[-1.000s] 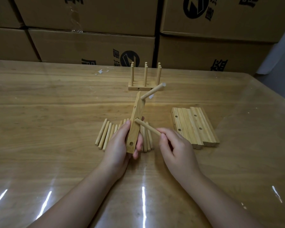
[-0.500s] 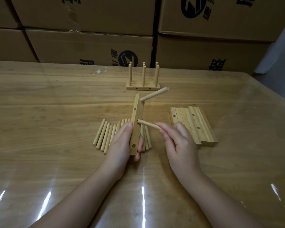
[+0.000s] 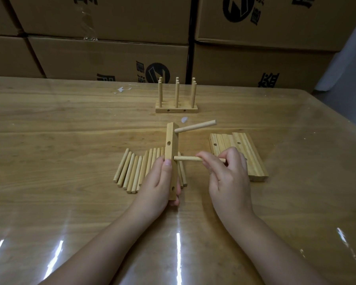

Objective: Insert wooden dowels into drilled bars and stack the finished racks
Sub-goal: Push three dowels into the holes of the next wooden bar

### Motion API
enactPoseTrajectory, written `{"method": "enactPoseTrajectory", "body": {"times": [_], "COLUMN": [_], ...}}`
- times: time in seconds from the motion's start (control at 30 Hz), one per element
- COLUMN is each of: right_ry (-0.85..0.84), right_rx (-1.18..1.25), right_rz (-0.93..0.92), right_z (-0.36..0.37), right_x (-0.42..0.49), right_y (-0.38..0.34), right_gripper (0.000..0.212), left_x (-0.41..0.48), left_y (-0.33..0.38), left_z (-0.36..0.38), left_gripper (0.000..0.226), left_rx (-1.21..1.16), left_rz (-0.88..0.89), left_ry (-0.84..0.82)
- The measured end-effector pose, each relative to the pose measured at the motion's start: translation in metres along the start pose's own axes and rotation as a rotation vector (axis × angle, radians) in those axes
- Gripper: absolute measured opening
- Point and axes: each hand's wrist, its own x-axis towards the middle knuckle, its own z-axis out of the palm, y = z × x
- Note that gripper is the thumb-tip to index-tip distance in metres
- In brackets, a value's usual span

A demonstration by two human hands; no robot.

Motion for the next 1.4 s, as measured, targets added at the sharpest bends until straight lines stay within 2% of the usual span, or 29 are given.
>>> {"method": "enactPoseTrajectory", "body": {"times": [0.2,0.57,1.4], "right_ry": [-0.01,-0.019,-0.096], "right_rx": [-0.062,-0.233,-0.186], "right_rz": [-0.01,-0.116,-0.064], "right_z": [-0.003,-0.011,-0.019], "right_x": [0.0,0.001,0.002], "right_y": [-0.001,-0.006,-0.011], "right_gripper": [0.033,0.042,0.04], "left_x": [0.0,0.0,-0.004], "left_y": [-0.002,-0.002,0.001], "left_z": [0.002,0.005,0.007], "left_gripper": [0.047,0.035,0.025], "left_rx": [0.056,0.074,0.256], "left_rz": [-0.004,0.007,0.02], "left_ry": [0.007,0.035,0.047]}}
